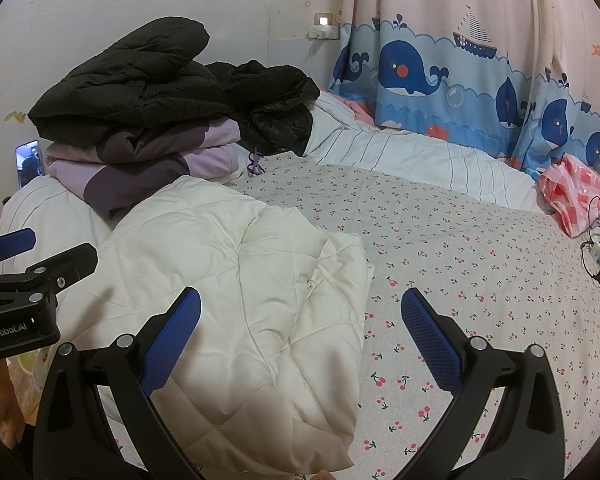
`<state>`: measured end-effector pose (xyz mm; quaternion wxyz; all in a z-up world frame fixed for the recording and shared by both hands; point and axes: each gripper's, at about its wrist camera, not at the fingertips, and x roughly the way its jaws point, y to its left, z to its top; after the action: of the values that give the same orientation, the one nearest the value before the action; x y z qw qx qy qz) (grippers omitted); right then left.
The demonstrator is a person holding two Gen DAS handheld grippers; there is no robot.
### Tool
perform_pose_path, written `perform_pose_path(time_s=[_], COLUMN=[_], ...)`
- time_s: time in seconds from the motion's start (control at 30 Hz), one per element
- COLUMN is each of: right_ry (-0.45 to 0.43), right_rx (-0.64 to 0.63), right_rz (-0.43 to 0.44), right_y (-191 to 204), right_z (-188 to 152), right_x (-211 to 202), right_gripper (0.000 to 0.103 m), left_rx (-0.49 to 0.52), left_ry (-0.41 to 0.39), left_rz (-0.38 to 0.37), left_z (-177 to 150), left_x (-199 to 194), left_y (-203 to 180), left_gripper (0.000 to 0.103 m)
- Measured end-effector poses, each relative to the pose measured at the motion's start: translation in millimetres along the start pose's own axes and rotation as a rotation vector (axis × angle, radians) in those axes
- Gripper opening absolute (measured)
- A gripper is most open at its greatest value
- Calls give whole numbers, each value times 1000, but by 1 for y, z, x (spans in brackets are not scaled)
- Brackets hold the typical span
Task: Fold large clothes
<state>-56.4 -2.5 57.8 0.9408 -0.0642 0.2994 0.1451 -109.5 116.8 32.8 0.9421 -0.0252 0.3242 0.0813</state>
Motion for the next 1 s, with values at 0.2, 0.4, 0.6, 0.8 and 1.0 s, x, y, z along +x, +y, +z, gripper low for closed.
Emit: perform_pose_path(time_s=[0.2,0.4,0.6,0.8,1.0], right_ry=[-1,1,-5,-19,-34], right_rx=[1,2,4,8,1], right_rz=[-4,-4,-6,-16,-21], right_y=[-1,-2,-4,-9,-11], right_z=[0,0,0,0,2], right_x=[0,1,1,-3,-9], right_gripper=[97,97,97,97,97], left_rx=[-15,-98,-137,-100,-101], left_ry=[25,153,109,72,83], left_rz=[-35,-129,-131,-31,-3], left_z=[-1,-5,-5,-1,0], left_x=[3,22,14,10,13], left_y=[0,13,23,22,24], left_gripper=[97,97,96,96,96])
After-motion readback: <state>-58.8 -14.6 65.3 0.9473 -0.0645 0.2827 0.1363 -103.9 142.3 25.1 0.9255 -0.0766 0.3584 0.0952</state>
